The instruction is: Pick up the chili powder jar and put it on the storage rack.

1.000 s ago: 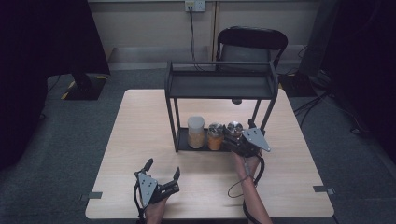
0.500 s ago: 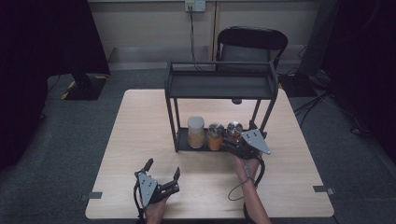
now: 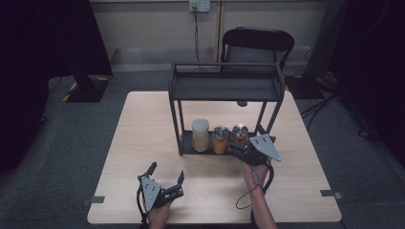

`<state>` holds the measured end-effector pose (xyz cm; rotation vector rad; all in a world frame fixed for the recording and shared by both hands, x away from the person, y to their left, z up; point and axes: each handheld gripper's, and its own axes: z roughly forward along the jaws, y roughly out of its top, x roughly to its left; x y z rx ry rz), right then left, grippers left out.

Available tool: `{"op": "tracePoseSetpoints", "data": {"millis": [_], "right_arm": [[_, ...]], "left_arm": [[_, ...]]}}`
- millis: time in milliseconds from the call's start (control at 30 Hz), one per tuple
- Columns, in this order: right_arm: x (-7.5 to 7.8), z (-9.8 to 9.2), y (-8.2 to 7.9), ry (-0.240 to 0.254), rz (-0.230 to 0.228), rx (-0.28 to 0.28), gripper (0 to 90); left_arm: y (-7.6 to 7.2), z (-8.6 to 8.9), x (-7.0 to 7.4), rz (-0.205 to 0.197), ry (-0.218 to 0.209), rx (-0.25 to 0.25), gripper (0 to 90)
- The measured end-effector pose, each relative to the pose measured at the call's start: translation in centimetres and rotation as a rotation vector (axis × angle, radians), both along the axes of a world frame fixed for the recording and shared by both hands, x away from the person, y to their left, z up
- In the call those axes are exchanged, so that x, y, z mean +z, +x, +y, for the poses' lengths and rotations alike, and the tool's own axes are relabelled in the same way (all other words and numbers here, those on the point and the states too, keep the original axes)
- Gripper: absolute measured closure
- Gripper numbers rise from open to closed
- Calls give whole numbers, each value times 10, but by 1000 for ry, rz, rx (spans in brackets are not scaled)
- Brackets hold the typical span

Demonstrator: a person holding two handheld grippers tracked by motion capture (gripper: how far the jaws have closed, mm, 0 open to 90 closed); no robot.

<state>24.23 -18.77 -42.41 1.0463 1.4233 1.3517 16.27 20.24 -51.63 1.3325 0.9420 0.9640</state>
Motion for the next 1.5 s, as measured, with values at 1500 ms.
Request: {"op": "tracePoseSetpoints", "data": {"millis": [1500], "right_arm": [[-13, -13, -59, 45, -12, -85, 0]], "left_arm": [[1, 0, 1, 3, 1, -3, 8]]}}
